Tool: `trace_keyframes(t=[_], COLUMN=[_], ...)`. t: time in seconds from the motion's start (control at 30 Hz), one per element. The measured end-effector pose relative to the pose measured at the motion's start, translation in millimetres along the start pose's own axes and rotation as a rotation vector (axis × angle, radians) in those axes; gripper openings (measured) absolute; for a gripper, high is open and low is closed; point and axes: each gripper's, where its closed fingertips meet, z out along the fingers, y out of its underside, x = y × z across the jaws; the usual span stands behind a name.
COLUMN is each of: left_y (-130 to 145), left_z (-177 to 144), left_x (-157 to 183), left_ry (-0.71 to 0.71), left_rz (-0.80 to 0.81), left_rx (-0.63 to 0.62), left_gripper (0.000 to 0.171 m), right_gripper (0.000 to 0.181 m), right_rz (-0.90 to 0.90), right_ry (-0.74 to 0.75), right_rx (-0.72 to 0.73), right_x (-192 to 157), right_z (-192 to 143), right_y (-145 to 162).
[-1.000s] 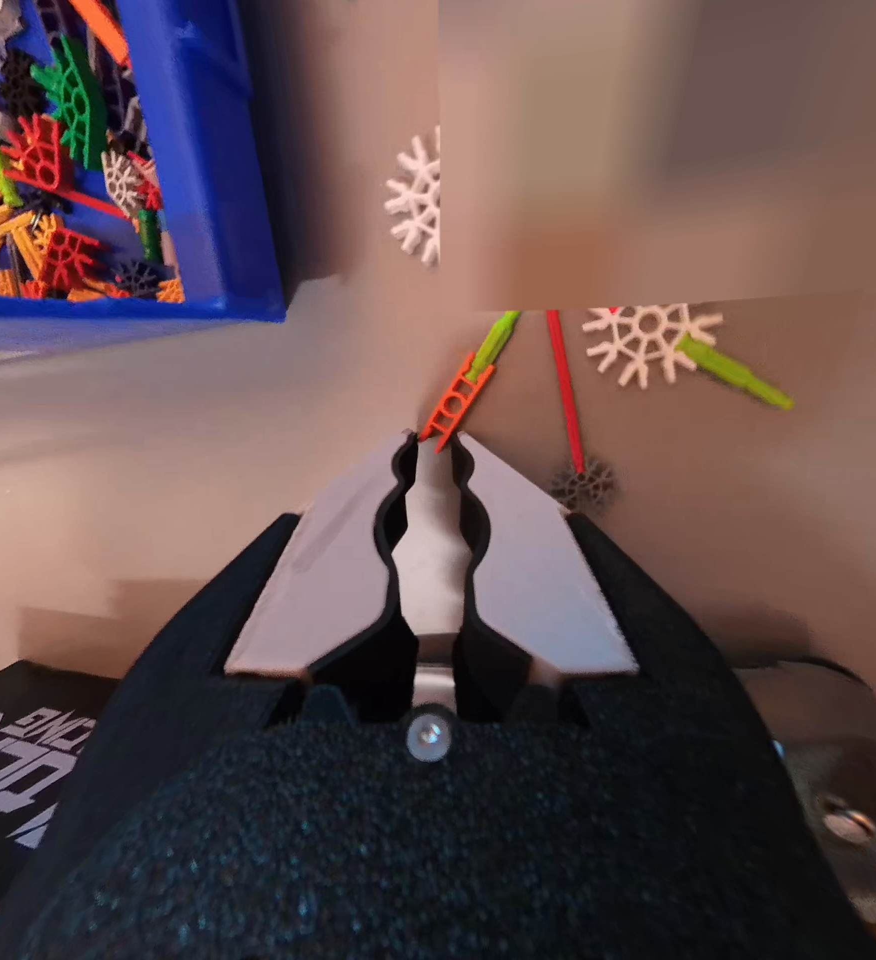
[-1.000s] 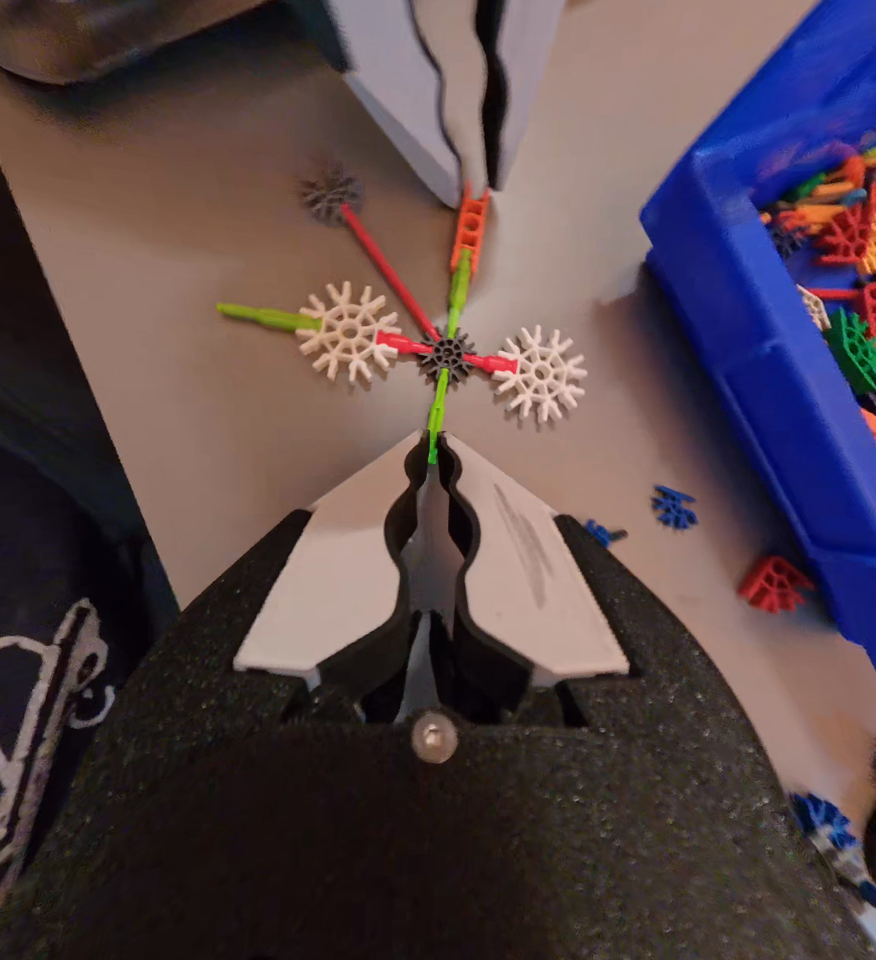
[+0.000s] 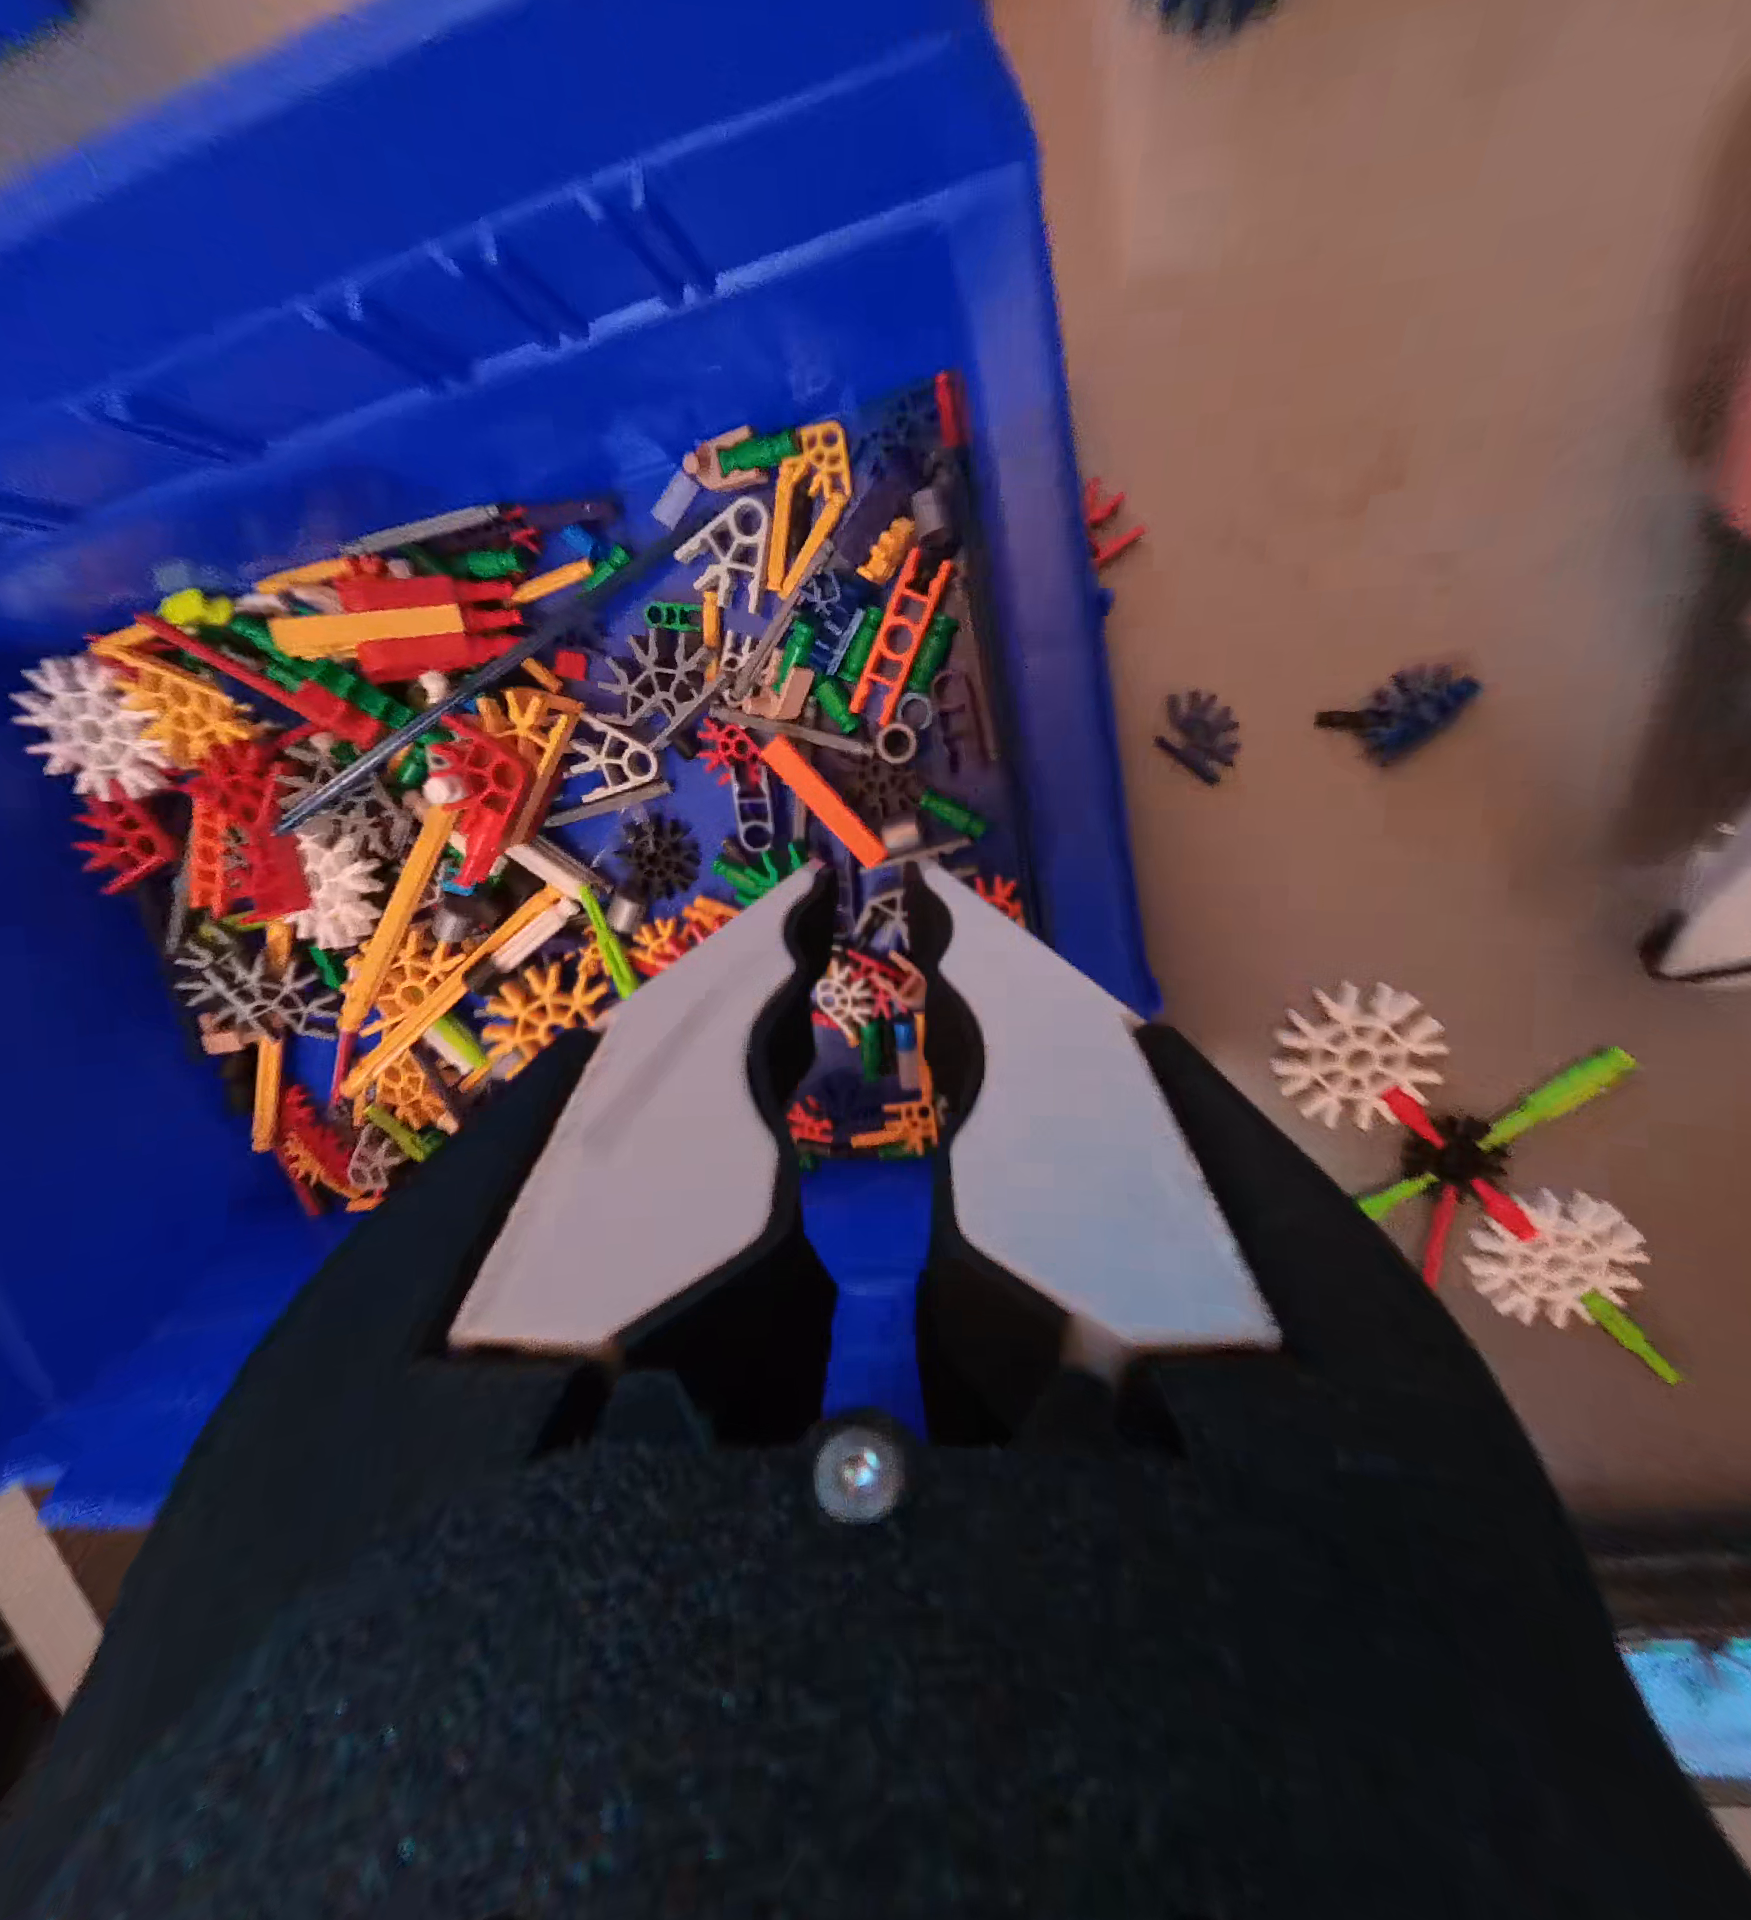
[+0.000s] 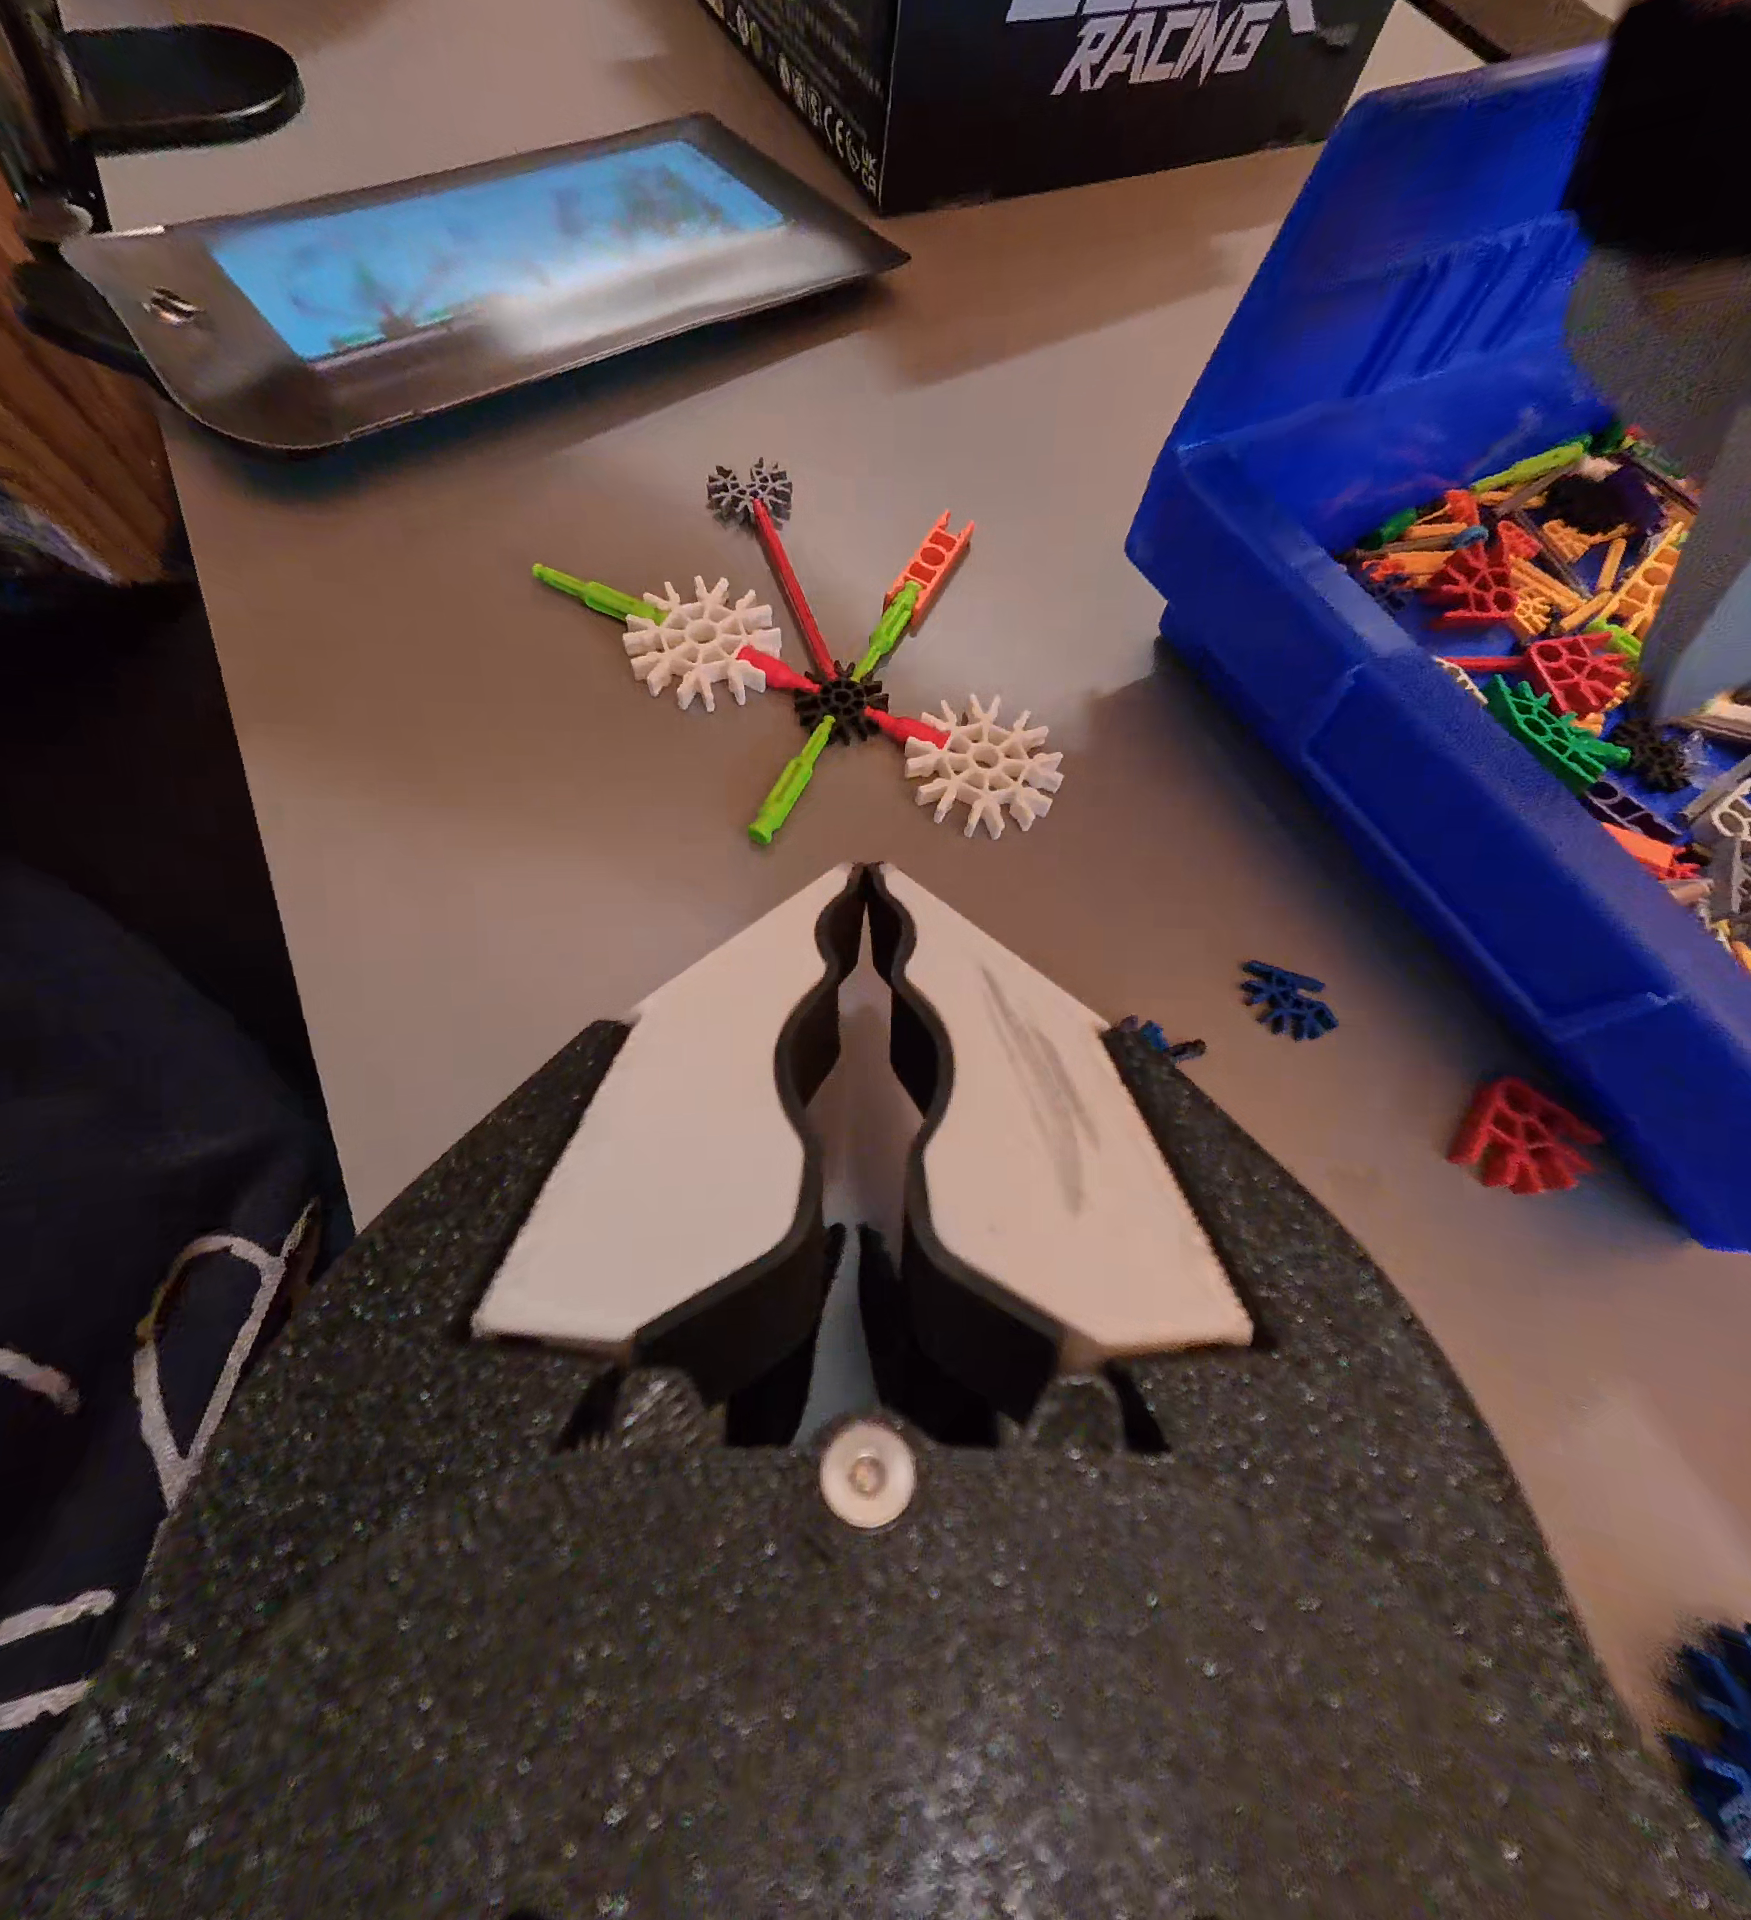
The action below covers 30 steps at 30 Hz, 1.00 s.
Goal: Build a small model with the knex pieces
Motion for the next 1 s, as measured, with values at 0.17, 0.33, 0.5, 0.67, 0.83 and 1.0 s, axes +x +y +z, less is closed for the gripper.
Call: trace_keyframes(t=[0.17,0.33,0.5,0.67,0.83,1.0], left_y=[7,8,2,-5,-20,18], left_z=[33,48,52,30,-25,-42], left_x=[-7,-7,-10,-22,-17,-17], left_ry=[0.073,0.091,0.092,0.029,-0.032,-0.208], left_rz=[-0.065,-0.062,-0.069,-0.114,-0.216,-0.151], left_rx=[-0.107,-0.162,-0.149,-0.047,0.191,0.045], left_gripper=[0.023,0.015,0.006,0.005,0.005,0.005], right_gripper=[0.0,0.0,0.0,0.0,0.009,0.013], right_rz=[-0.008,0.017,0.027,0.057,0.121,0.078], right_ry=[-0.002,-0.023,-0.029,-0.021,0.072,0.127], right_rx=[0.005,0.021,0.041,0.102,0.182,0.17], right_x=[-1,-1,-1,4,25,34], right_z=[-1,-3,-5,-12,-24,-25], right_y=[0,-1,-4,-11,-22,-33])
